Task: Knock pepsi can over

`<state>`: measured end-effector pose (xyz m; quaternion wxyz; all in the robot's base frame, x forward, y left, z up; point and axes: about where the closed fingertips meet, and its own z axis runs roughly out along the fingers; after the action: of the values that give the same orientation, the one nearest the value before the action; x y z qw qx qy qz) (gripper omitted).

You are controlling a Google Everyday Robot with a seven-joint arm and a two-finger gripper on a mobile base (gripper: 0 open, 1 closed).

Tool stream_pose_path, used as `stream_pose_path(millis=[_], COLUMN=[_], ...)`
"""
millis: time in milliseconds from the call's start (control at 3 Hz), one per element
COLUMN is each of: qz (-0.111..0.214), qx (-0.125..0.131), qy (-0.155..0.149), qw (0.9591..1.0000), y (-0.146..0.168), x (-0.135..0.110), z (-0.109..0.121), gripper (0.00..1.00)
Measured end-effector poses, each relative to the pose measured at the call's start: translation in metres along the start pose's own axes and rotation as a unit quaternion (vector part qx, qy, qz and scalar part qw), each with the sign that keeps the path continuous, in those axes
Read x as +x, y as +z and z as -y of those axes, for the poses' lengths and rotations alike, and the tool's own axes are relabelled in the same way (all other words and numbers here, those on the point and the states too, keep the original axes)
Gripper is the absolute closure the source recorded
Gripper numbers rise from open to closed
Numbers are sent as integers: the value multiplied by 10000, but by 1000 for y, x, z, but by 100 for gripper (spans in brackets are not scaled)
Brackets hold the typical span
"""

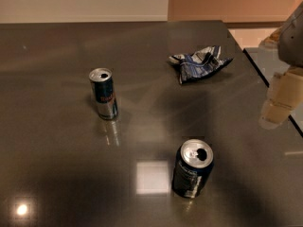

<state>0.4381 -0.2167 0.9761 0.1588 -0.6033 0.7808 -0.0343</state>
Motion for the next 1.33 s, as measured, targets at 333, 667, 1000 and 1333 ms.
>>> stream_pose_path(millis=[333,667,1000,1333], qz=[0,0,216,587], qx=[0,0,-66,-239], qy=[0,0,-189,-567], qw=[10000,10000,9996,9964], y=[0,0,1,8], x=[0,0,-4,-11], z=[0,0,-12,-40], gripper=[0,0,0,0])
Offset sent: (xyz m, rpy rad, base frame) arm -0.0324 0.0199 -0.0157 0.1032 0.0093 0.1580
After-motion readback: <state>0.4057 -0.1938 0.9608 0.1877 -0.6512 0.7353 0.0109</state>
